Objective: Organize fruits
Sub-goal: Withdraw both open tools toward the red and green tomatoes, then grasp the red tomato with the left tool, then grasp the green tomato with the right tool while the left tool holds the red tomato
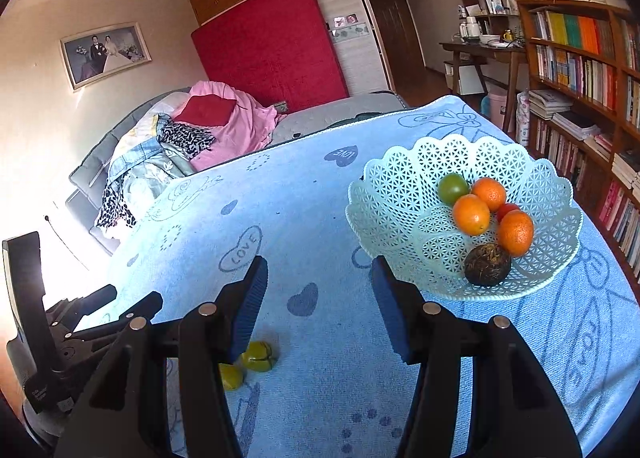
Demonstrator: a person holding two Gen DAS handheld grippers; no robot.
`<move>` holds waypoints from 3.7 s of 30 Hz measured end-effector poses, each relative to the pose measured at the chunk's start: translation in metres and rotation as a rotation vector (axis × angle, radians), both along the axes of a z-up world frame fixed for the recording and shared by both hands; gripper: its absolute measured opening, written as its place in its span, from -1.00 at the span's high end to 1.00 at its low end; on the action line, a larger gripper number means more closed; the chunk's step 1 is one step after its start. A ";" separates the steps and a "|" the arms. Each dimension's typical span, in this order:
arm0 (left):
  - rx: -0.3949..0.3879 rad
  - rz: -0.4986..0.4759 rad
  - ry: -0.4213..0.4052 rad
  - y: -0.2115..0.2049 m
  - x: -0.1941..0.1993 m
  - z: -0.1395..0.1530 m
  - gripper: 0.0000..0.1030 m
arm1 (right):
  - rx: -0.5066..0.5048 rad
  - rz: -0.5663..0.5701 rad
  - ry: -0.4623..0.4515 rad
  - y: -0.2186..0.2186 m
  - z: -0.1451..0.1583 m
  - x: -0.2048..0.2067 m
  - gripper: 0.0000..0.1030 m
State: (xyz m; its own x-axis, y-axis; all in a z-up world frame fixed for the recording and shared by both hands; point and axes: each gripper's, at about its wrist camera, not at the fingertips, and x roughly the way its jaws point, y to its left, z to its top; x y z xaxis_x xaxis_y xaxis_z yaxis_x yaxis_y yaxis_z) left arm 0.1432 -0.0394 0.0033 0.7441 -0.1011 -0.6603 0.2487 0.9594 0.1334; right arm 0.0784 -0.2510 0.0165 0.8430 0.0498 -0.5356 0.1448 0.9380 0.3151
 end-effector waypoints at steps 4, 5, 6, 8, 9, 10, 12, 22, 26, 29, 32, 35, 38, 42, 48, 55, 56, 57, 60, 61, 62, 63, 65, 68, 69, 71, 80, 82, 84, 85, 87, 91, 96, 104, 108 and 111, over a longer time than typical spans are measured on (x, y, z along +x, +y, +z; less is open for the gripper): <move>0.008 -0.007 0.018 0.003 -0.006 -0.009 -0.57 | -0.002 0.025 0.017 0.007 -0.006 0.002 -0.08; 0.011 -0.008 0.022 0.003 -0.007 -0.011 -0.57 | -0.003 0.028 0.020 0.009 -0.007 0.002 -0.08; 0.013 -0.009 0.026 0.004 -0.009 -0.013 -0.57 | -0.003 0.034 0.025 0.011 -0.009 0.004 -0.08; 0.016 -0.011 0.035 0.006 -0.011 -0.017 -0.57 | -0.001 0.044 0.033 0.013 -0.011 0.005 -0.08; 0.017 -0.011 0.039 0.006 -0.013 -0.020 -0.57 | -0.001 0.048 0.038 0.014 -0.012 0.006 -0.08; 0.018 -0.011 0.043 0.006 -0.014 -0.022 -0.57 | -0.002 0.051 0.041 0.015 -0.013 0.006 -0.08; 0.019 -0.013 0.052 0.006 -0.015 -0.025 -0.57 | -0.004 0.056 0.047 0.017 -0.016 0.007 -0.08; 0.007 -0.037 0.071 0.003 -0.022 -0.032 -0.57 | -0.017 0.086 0.075 0.025 -0.025 0.012 -0.08; 0.000 -0.053 0.075 0.000 -0.026 -0.033 -0.57 | -0.023 0.104 0.090 0.030 -0.029 0.014 -0.08; 0.000 -0.061 0.076 -0.002 -0.028 -0.034 -0.57 | -0.015 0.113 0.102 0.031 -0.032 0.016 -0.08; -0.001 -0.065 0.079 -0.003 -0.028 -0.035 -0.57 | -0.010 0.114 0.110 0.031 -0.034 0.016 -0.08; -0.004 -0.072 0.085 -0.004 -0.030 -0.037 -0.57 | -0.004 0.117 0.118 0.031 -0.036 0.018 -0.08; -0.026 -0.087 0.109 -0.005 -0.031 -0.039 -0.57 | -0.004 0.120 0.126 0.033 -0.038 0.019 -0.08; -0.037 -0.099 0.119 -0.006 -0.032 -0.042 -0.56 | -0.004 0.120 0.127 0.033 -0.039 0.020 -0.08; -0.061 -0.126 0.138 -0.007 -0.032 -0.042 -0.54 | -0.004 0.123 0.129 0.033 -0.040 0.020 -0.08; -0.088 -0.158 0.184 -0.009 -0.029 -0.047 -0.11 | -0.005 0.130 0.133 0.033 -0.043 0.021 -0.08; -0.095 -0.161 0.193 -0.009 -0.028 -0.049 -0.06 | -0.005 0.130 0.133 0.034 -0.043 0.021 -0.08; -0.099 -0.164 0.200 -0.009 -0.028 -0.050 -0.04 | -0.006 0.131 0.134 0.034 -0.043 0.021 -0.08; -0.108 -0.174 0.207 -0.008 -0.029 -0.050 0.03 | -0.007 0.137 0.137 0.036 -0.045 0.022 -0.08; -0.109 -0.179 0.207 -0.008 -0.030 -0.051 0.08 | -0.008 0.140 0.138 0.036 -0.045 0.022 -0.08; -0.109 -0.184 0.209 -0.009 -0.031 -0.051 0.14 | -0.010 0.144 0.140 0.038 -0.045 0.022 -0.08; -0.107 -0.189 0.210 -0.009 -0.032 -0.051 0.17 | -0.012 0.150 0.141 0.039 -0.046 0.022 -0.08; -0.105 -0.196 0.210 -0.011 -0.033 -0.052 0.27 | -0.018 0.165 0.143 0.042 -0.046 0.023 -0.08; -0.107 -0.199 0.199 -0.011 -0.035 -0.052 0.34 | -0.026 0.198 0.148 0.048 -0.048 0.023 -0.08; -0.108 -0.199 0.195 -0.010 -0.035 -0.052 0.35 | -0.026 0.208 0.151 0.050 -0.050 0.023 -0.08; -0.107 -0.196 0.184 -0.010 -0.037 -0.052 0.43 | -0.034 0.220 0.156 0.053 -0.052 0.024 -0.03; -0.107 -0.167 0.169 -0.006 -0.037 -0.052 0.43 | -0.021 0.257 0.195 0.058 -0.063 0.031 0.25; -0.103 -0.166 0.170 -0.006 -0.037 -0.053 0.43 | -0.023 0.268 0.206 0.061 -0.066 0.032 0.28; -0.099 -0.166 0.168 -0.006 -0.038 -0.053 0.43 | -0.015 0.276 0.217 0.061 -0.068 0.033 0.35; -0.099 -0.166 0.168 -0.007 -0.037 -0.053 0.43 | -0.011 0.276 0.217 0.061 -0.068 0.033 0.35; -0.100 -0.166 0.169 -0.006 -0.038 -0.053 0.43 | -0.012 0.276 0.215 0.061 -0.068 0.033 0.36; -0.097 -0.165 0.166 -0.007 -0.037 -0.053 0.43 | -0.021 0.276 0.206 0.062 -0.066 0.031 0.40; -0.102 -0.151 0.163 -0.006 -0.037 -0.053 0.43 | -0.017 0.253 0.189 0.058 -0.061 0.027 0.42; -0.112 -0.129 0.151 -0.001 -0.037 -0.046 0.43 | -0.019 0.219 0.140 0.052 -0.045 0.020 0.42; -0.110 -0.126 0.144 0.000 -0.038 -0.042 0.43 | -0.018 0.199 0.111 0.046 -0.034 0.016 0.42; -0.109 -0.126 0.139 0.000 -0.039 -0.039 0.43 | -0.015 0.183 0.089 0.039 -0.026 0.013 0.42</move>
